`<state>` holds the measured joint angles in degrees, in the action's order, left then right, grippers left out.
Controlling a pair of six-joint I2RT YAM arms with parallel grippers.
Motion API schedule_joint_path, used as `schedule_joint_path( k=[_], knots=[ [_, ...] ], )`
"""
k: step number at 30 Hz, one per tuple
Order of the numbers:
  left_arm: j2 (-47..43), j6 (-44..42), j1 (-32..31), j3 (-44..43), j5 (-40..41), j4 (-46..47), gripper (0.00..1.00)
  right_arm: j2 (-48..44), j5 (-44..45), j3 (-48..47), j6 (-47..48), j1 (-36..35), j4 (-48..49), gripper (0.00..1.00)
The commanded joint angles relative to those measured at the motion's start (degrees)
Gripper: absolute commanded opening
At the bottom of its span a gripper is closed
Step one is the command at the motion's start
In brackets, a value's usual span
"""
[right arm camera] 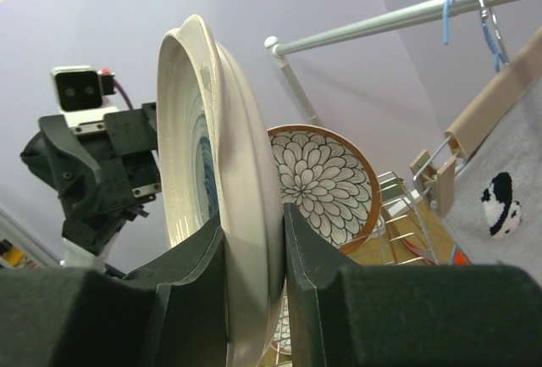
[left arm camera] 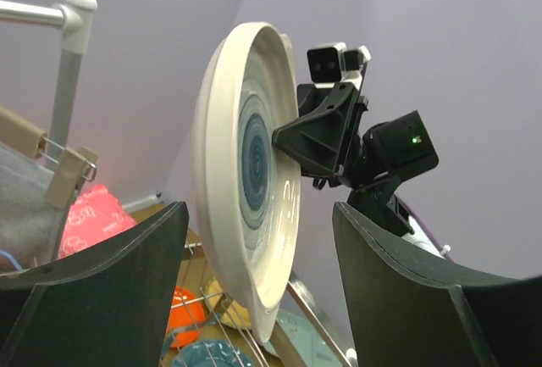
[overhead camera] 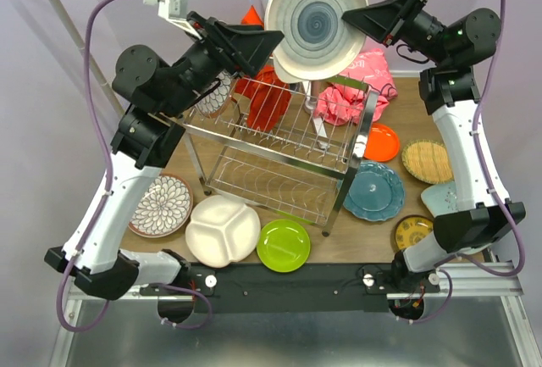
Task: Load the plates into the dish rack
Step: Pass the plate from the right arm to the left
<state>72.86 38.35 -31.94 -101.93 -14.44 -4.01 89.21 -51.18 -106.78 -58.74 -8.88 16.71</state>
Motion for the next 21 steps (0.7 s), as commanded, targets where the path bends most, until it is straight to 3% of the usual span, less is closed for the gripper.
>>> schedule_joint_path(
  k=[1, 8, 15, 21],
  knots=[
    [1.5, 2.1, 0.3, -2.9, -5.2, -5.1, 0.78, -3.6, 0.0, 0.7, -5.3, 0.4, 9.3, 0.01],
    [3.7, 4.5, 0.3, -4.8, -9.2, -5.0, 0.64, -4.3, -0.9, 3.0, -6.3, 0.4, 11.2, 0.01],
    [5.4, 5.5, 0.3, -6.2, -10.9, -5.0, 0.59, -4.4, -1.4, 4.0, -5.8, 0.1, 11.7, 0.01],
    [8.3, 3.8, 0.0, -10.8, -8.8, -10.7, 0.5, -4.0, -1.6, 4.3, -5.2, -0.3, 11.4, 0.0]
  ],
)
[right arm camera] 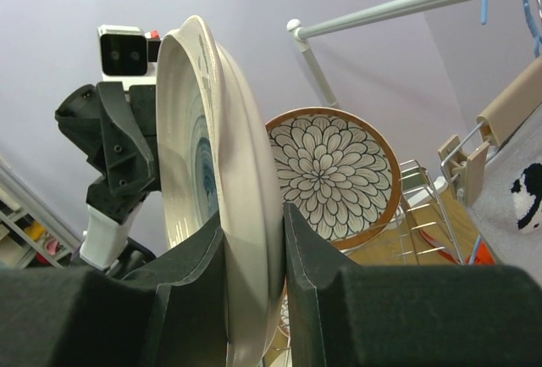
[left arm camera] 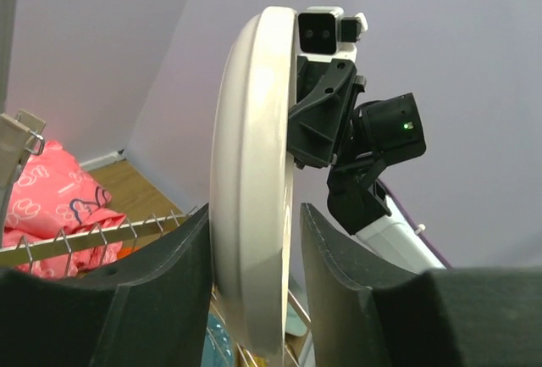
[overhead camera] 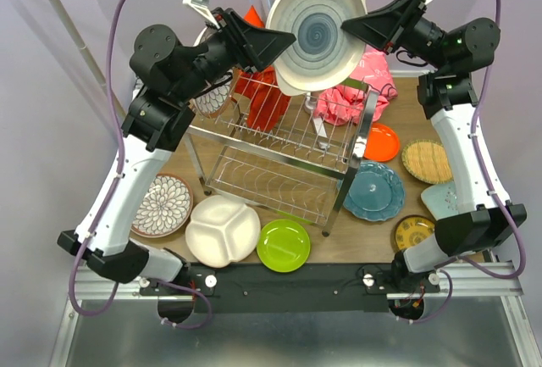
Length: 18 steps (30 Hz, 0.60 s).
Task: Load the plates into the dish rack
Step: Pass the plate from the right arm to the left
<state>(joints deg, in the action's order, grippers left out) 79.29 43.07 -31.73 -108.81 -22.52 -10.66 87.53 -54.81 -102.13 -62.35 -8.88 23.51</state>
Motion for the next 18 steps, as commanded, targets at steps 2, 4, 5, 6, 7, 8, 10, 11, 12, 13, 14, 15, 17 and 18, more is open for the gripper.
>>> schedule_joint_path(
  k=[2, 4, 5, 6, 7, 8, 10, 11, 12, 13, 14, 15, 17, 18],
  knots=[
    [2.9, -1.8, -0.6, -6.7, 0.4, -6.9, 0.48, -2.3, 2.1, -0.3, -1.3, -0.4, 4.4, 0.01],
    [4.3, -3.2, -1.2, -8.6, 1.7, -9.6, 0.44, -2.1, 2.1, -0.3, -0.9, -0.3, 4.3, 0.01],
    [4.6, -3.9, -1.5, -10.5, 2.3, -10.5, 0.43, -2.1, 2.1, -0.3, -0.7, -0.4, 4.0, 0.01],
    [5.7, -4.3, -1.8, -11.6, 3.6, -11.6, 0.38, -1.9, 2.2, -0.3, -0.3, -0.3, 3.7, 0.01],
    [6.1, -5.4, -2.0, -12.6, 4.3, -12.7, 0.35, -2.0, 2.2, -0.3, 0.0, -0.4, 3.5, 0.01],
    [6.4, -5.9, -2.2, -14.1, 5.0, -14.6, 0.32, -2.0, 2.2, -0.4, 0.4, -0.3, 2.8, 0.01],
    [7.0, -6.8, -2.6, -15.0, 6.6, -15.9, 0.17, -2.0, 2.4, -0.4, 1.5, -0.3, 2.1, 0.01],
    [7.1, -7.6, -2.6, -15.5, 7.1, -16.7, 0.1, -2.1, 2.4, -0.5, 2.0, -0.4, 1.5, 0.01],
    [7.1, -8.0, -2.9, -15.7, 8.0, -17.0, 0.0, -2.0, 2.5, -0.5, 2.5, -0.3, 1.3, 0.01],
    [7.1, -8.8, -3.3, -16.1, 8.8, -17.4, 0.0, -2.1, 2.9, -0.6, 2.8, -0.4, 1.0, 0.01],
    [7.2, -10.8, -4.0, -16.5, 9.6, -17.9, 0.0, -2.2, 3.0, -0.7, 3.4, -0.4, -0.2, 0.01],
    [6.9, -11.9, -4.6, -16.8, 11.3, -18.1, 0.0, -2.1, 3.2, -1.0, 3.8, -0.4, -0.8, 0.01],
    [6.5, -14.5, -5.5, -17.0, 13.4, -18.1, 0.0, -2.3, 4.0, -1.1, 4.9, -0.3, -2.8, 0.01],
    [5.9, -17.8, -6.8, -17.0, 15.8, -17.9, 0.0, -2.3, 4.1, -1.1, 5.1, -0.4, -3.1, 0.07]
  ],
)
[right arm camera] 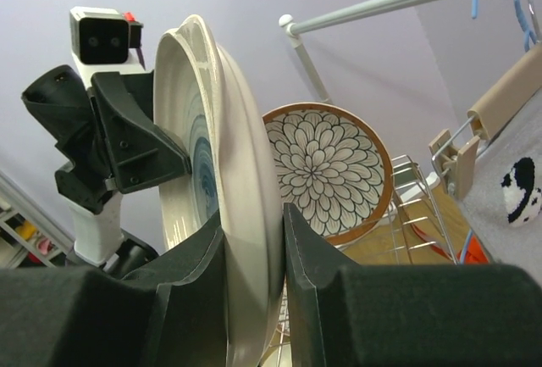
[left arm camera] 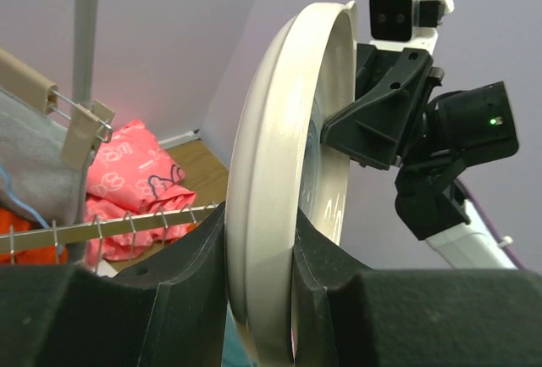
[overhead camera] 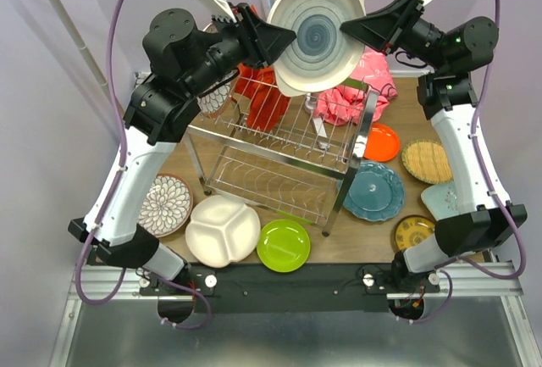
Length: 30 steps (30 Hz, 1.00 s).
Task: Load the plates into the dish rack
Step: Pass the plate from the right arm to the left, then insert the plate into the dish rack
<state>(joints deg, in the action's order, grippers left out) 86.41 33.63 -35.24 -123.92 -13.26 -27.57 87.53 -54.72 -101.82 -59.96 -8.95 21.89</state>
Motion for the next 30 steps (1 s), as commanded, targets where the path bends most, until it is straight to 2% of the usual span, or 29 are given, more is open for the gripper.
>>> schedule_joint_path(
  k=[1, 6, 12, 17, 18, 20, 21, 22, 30],
  knots=[
    [-1.6, -10.0, -3.8, -1.9, 7.9, -0.7, 0.0, -2.3, 4.2, -1.3, 3.2, -0.4, -1.8, 0.13],
    [-5.1, -17.0, -5.7, 1.8, 12.6, 4.1, 0.0, -3.1, 4.0, -0.5, 4.2, -0.4, -2.5, 0.4],
    [-7.7, -19.7, -6.1, 5.8, 12.5, 10.3, 0.0, -3.9, 4.1, 0.2, 5.6, -0.5, -3.4, 0.61],
    [-8.6, -19.7, -6.2, 6.9, 12.6, 11.8, 0.0, -4.3, 4.1, 0.7, 6.1, -0.5, -3.5, 0.71],
    [-9.3, -19.8, -6.2, 7.5, 12.8, 12.1, 0.0, -4.4, 4.1, 0.7, 6.3, -0.4, -3.6, 0.78],
    [-10.1, -20.1, -6.1, 7.7, 13.3, 12.4, 0.0, -4.6, 4.3, 0.7, 7.5, -0.4, -4.1, 0.84],
    [-10.9, -20.4, -6.2, 8.2, 15.2, 12.5, 0.0, -4.7, 4.3, 0.6, 8.0, -0.4, -4.7, 0.93],
    [-11.4, -20.6, -6.2, 8.2, 15.6, 12.5, 0.0, -4.7, 4.4, 0.7, 9.1, -0.4, -4.8, 0.98],
    [-15.9, -21.1, -6.2, 11.6, 18.6, 12.5, 0.0, -6.3, 5.0, 1.6, 12.1, -0.3, -6.0, 1.0]
  ],
)
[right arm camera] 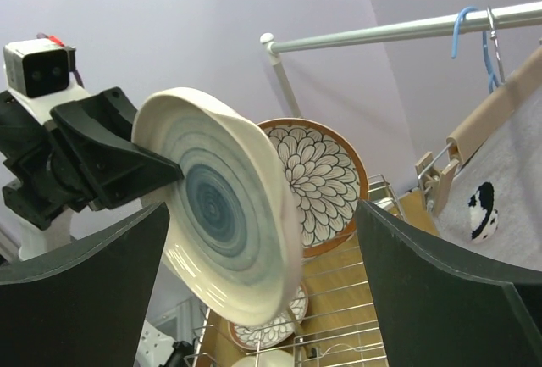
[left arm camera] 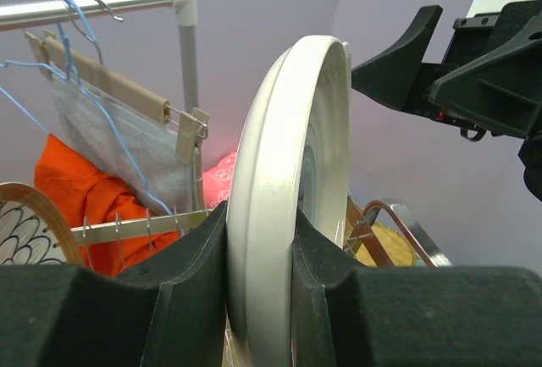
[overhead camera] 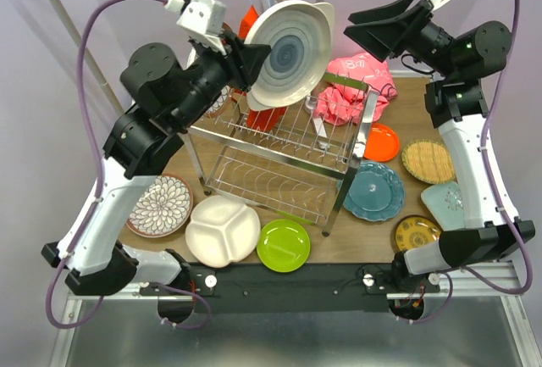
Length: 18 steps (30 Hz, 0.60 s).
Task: Load the plates into the dish rack
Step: Insert the plate into the dish rack
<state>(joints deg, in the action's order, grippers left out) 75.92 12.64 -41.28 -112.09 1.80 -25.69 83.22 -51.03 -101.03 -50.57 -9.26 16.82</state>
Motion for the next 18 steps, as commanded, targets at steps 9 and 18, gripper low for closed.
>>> schedule_joint_path(
  k=[9, 18],
  knots=[
    [-9.5, -4.4, -0.1, -0.7, 11.6, 6.9, 0.0, -3.5, 2.1, 0.9, 6.2, 2.5, -1.9, 1.0],
    [-11.0, -6.6, 0.0, 1.2, 19.2, 6.5, 0.0, -5.8, 2.2, 4.7, 6.0, 7.6, -2.1, 1.0]
  ],
)
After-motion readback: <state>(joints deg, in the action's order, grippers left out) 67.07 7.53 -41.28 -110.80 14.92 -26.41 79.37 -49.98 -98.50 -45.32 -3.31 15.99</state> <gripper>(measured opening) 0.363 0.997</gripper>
